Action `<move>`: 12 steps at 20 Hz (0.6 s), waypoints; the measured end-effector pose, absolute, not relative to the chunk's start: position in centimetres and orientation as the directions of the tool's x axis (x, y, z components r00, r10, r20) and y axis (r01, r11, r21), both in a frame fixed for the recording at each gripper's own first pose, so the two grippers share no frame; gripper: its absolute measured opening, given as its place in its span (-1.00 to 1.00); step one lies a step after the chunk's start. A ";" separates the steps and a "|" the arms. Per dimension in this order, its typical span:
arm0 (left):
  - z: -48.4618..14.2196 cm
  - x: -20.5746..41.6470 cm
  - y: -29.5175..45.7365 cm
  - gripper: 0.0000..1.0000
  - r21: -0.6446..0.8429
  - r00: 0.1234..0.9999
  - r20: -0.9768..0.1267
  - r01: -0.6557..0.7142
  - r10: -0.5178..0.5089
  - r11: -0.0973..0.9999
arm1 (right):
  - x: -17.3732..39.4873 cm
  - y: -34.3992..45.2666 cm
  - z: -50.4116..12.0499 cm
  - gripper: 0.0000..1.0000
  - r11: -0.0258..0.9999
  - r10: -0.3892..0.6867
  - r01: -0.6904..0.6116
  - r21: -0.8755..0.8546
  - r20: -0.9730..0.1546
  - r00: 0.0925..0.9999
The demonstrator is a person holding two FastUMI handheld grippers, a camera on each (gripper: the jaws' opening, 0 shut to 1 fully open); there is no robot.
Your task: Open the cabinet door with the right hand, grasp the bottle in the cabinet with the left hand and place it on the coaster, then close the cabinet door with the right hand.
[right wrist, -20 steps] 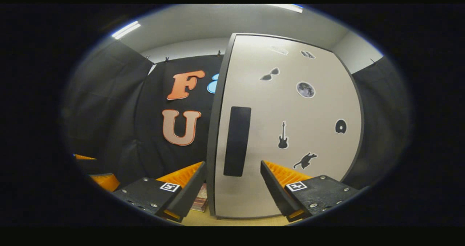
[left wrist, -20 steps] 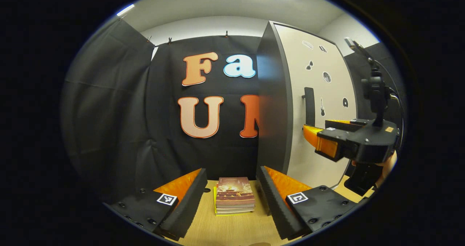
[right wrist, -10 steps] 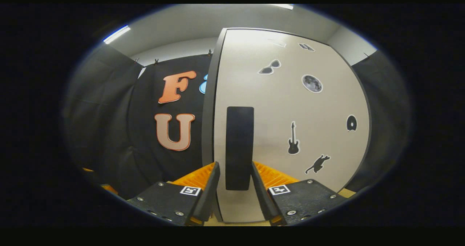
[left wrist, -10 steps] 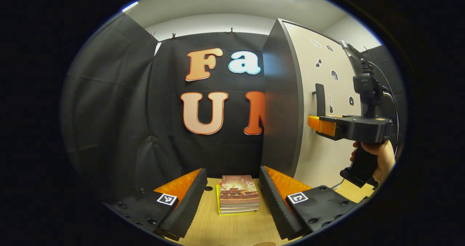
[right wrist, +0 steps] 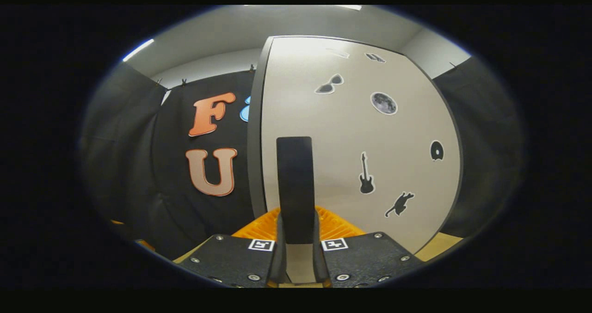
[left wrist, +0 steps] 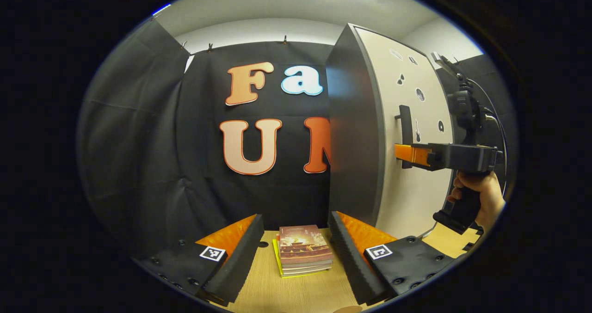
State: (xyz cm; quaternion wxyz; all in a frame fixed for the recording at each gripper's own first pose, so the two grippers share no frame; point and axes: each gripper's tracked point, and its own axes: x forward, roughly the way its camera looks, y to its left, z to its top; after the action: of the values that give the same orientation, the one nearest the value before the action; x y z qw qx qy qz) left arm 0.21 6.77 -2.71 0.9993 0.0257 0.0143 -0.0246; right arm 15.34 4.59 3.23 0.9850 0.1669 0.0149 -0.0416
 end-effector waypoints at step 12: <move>-2.4 -3.1 3.3 0.87 0.015 0.996 -0.049 0.077 -0.076 0.997 | 5.9 2.1 4.4 -0.68 0.928 -0.087 0.089 0.361 -0.021 0.996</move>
State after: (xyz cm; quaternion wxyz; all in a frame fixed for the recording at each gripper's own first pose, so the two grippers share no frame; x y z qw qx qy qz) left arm -3.10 3.35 -2.38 0.9989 0.0085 0.0242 -0.0384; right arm 5.86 2.06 4.41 0.9819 0.1840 0.0024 -0.0447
